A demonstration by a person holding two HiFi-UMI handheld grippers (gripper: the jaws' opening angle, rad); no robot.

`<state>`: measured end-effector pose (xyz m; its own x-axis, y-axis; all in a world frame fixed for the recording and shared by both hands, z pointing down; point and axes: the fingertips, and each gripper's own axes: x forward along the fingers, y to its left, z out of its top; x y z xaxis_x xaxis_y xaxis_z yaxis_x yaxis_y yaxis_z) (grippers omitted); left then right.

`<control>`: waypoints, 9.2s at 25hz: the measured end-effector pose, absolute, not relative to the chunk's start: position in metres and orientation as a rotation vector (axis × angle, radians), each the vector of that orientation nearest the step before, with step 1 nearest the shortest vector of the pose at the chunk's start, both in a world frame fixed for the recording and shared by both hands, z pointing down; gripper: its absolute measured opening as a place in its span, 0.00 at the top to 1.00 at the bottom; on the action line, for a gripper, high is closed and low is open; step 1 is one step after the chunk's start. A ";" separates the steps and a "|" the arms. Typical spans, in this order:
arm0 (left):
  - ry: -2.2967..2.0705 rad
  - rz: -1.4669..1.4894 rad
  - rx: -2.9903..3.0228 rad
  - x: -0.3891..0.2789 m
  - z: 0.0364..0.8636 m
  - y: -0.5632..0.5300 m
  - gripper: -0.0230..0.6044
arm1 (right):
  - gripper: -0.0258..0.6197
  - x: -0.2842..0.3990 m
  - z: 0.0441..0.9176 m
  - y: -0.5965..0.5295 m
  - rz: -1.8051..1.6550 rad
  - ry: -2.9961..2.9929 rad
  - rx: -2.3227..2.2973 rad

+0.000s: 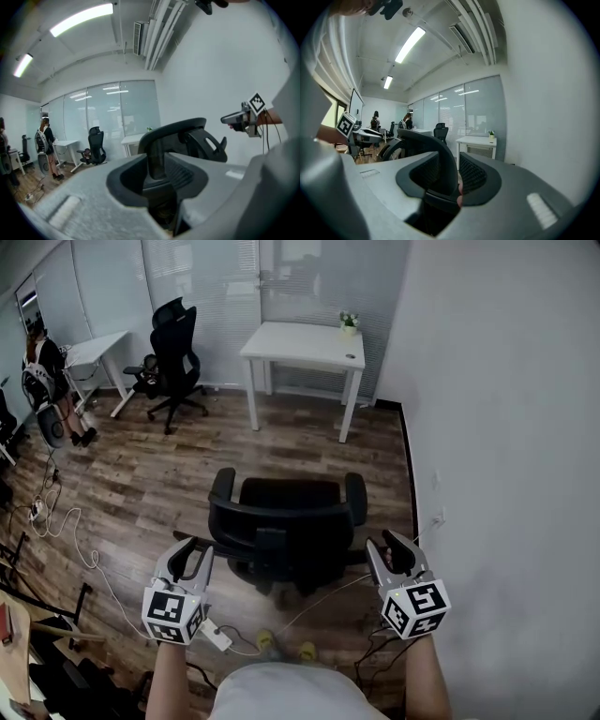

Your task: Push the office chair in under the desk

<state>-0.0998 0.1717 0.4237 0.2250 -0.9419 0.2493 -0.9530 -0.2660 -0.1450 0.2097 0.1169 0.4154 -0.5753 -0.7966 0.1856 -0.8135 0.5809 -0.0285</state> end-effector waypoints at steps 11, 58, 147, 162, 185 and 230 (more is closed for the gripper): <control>-1.727 0.575 2.546 -0.117 0.431 0.155 0.76 | 0.77 0.190 0.420 0.111 0.076 -2.628 1.206; -0.850 1.790 2.727 -0.090 0.527 0.156 0.65 | 0.75 0.146 0.519 0.136 -0.389 -1.987 0.330; -0.789 1.875 2.894 -0.149 0.529 -0.249 0.69 | 0.71 0.075 0.535 -0.270 -0.381 -1.944 0.339; -0.669 1.877 2.980 -0.220 0.525 -0.407 0.69 | 0.70 0.004 0.531 -0.405 -0.317 -1.924 0.450; -0.643 1.910 2.984 -0.256 0.525 -0.605 0.67 | 0.70 -0.032 0.529 -0.590 -0.296 -1.930 0.468; -0.723 1.891 2.987 -0.249 0.524 -0.864 0.64 | 0.69 -0.026 0.525 -0.843 -0.329 -1.933 0.518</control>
<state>-0.2487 -0.8640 0.5235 0.4042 -0.5499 0.7309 -0.0783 -0.8170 -0.5714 -0.0261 -0.8431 0.5255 -0.3475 -0.4965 0.7955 -0.2055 0.8680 0.4520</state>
